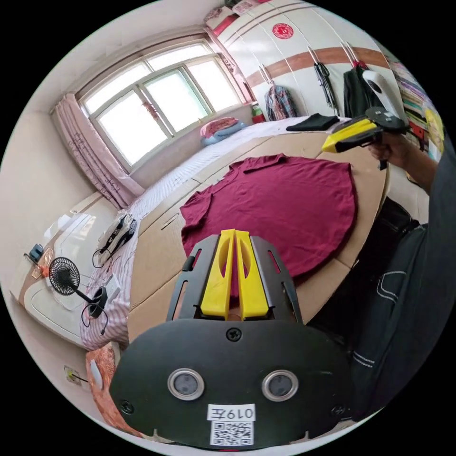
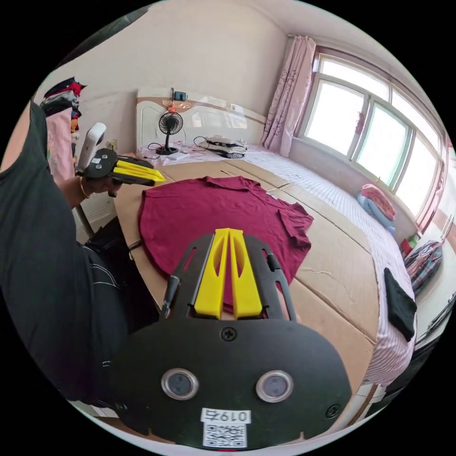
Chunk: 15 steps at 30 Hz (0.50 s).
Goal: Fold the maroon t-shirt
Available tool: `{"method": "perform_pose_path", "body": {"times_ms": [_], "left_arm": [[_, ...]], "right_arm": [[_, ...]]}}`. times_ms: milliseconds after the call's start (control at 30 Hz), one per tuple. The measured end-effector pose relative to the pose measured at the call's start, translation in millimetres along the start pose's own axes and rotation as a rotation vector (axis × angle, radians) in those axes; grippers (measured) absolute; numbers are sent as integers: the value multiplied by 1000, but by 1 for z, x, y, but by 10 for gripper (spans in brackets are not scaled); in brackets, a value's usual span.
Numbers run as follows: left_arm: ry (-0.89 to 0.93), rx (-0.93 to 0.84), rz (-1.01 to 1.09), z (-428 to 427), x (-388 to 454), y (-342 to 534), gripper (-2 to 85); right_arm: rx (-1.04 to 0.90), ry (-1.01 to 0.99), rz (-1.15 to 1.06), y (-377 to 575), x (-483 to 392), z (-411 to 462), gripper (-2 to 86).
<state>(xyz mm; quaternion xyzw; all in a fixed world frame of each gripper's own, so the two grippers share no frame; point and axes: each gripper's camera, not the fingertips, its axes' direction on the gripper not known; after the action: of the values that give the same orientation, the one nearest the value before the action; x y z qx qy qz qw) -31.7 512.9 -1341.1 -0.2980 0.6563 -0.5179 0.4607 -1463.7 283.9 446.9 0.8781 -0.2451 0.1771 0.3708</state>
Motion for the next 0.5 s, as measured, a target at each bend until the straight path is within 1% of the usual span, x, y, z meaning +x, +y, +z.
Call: {"method": "perform_pose_path", "body": {"times_ms": [33,167,200,233,267,367,433,467,500], "left_arm": [[-8,9,-20,-2,0,-2,7],[-4,80,-161,-22,-2,-11,7],[-22,78,-164,-26,0,-15,8],[-27,70,-158,-27,2,-16,8],[-23,52,-141,-29,5,-19,8],[8,20,-89,-36,15,-21,9],[44,-6,-18,-39,25,-22,11],[70,-24,43,-42,34,-23,13],[94,-36,108,-46,44,-23,16]], "right_arm": [[14,33,-9,-1,-10,0,-10],[17,-47,-27,-4,-30,4,-9],[5,-35,-43,-5,-34,5,-9],[-18,19,-83,-5,-44,7,-9],[-35,86,-123,-4,-53,9,-8],[-78,166,-219,1,-67,10,-1],[-93,158,-263,7,-71,10,16],[-101,145,-284,11,-74,10,40],[-107,137,-292,13,-75,10,45]]}}
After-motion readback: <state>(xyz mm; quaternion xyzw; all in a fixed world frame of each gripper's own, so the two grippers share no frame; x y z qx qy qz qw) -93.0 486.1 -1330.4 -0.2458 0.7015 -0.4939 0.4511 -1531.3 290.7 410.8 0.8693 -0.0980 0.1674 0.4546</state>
